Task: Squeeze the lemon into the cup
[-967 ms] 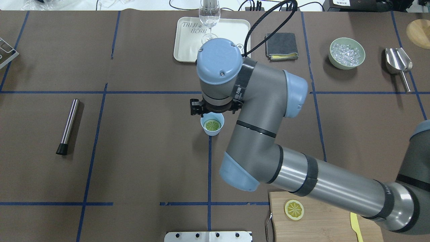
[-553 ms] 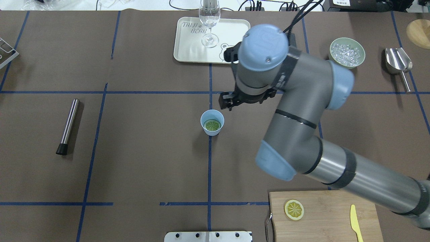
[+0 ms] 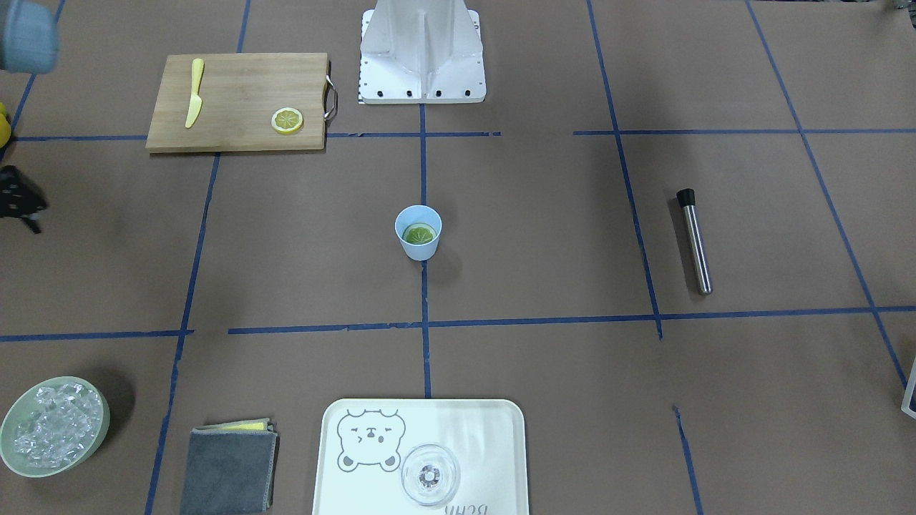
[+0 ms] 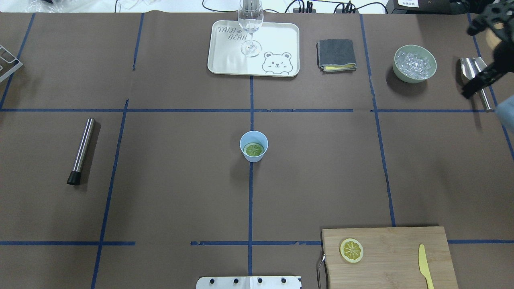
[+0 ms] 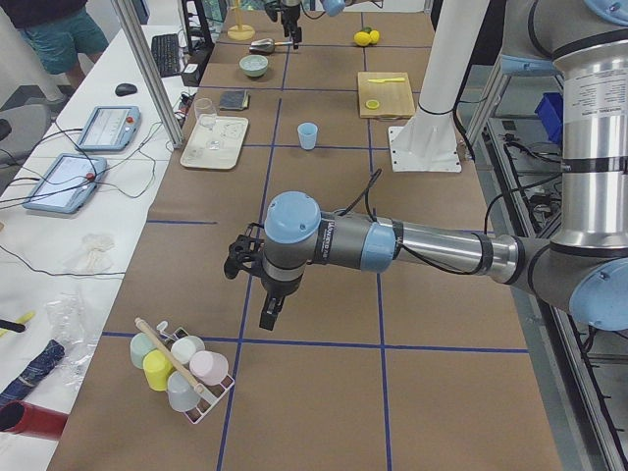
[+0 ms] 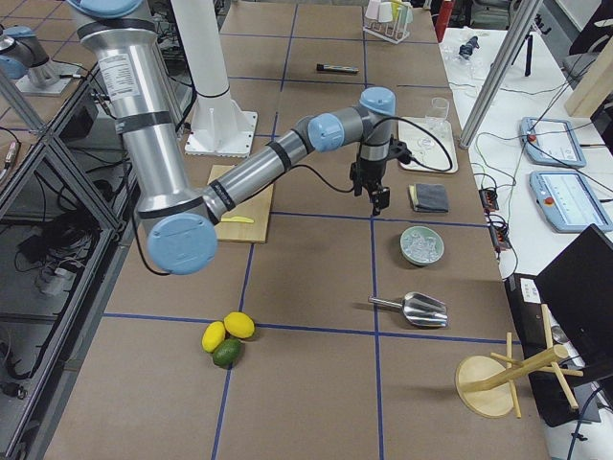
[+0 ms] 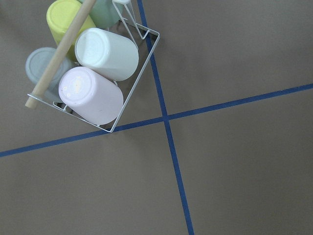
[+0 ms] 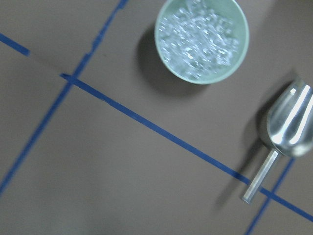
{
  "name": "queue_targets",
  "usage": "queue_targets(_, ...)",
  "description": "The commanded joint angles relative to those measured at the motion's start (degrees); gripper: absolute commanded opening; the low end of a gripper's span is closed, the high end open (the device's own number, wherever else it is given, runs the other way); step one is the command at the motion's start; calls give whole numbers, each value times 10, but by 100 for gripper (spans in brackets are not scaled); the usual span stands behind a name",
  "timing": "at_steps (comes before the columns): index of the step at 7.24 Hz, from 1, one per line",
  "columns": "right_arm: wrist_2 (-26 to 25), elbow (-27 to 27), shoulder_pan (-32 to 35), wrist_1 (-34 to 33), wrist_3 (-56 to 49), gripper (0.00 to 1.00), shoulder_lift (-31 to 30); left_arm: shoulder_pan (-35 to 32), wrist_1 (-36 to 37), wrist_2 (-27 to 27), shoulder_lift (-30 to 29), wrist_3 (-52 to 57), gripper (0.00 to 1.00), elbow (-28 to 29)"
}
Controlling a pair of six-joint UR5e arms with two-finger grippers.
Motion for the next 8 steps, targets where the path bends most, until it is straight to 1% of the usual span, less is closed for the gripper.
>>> queue_targets(1, 24, -45, 125, 1, -81, 100, -87, 24, 3, -1, -10, -3, 100, -6)
queue_targets(2, 26, -59, 157, 1, -81, 100, -117, 68, 3, -1, -41, -3, 100, 2)
queue_targets(3, 28, -58, 164, 9, -88, 100, -132, 117, 2, -3, -61, -26, 100, 1)
queue_targets(4, 31, -60, 164, 12, -88, 100, -138, 167, -11, -6, -89, -115, 100, 1)
queue_targets(5, 32, -58, 164, 13, -88, 100, -146, 193, -14, -1, -118, -150, 100, -5)
queue_targets(6, 41, -58, 164, 13, -88, 100, -149, 193, -14, -2, -143, -152, 100, -5)
queue_targets(7, 58, -56, 168, 13, -88, 100, -159, 195, -17, -3, -174, -151, 100, 8)
queue_targets(8, 69, -54, 177, 13, -95, 100, -166, 196, -44, -3, -193, -149, 100, 25)
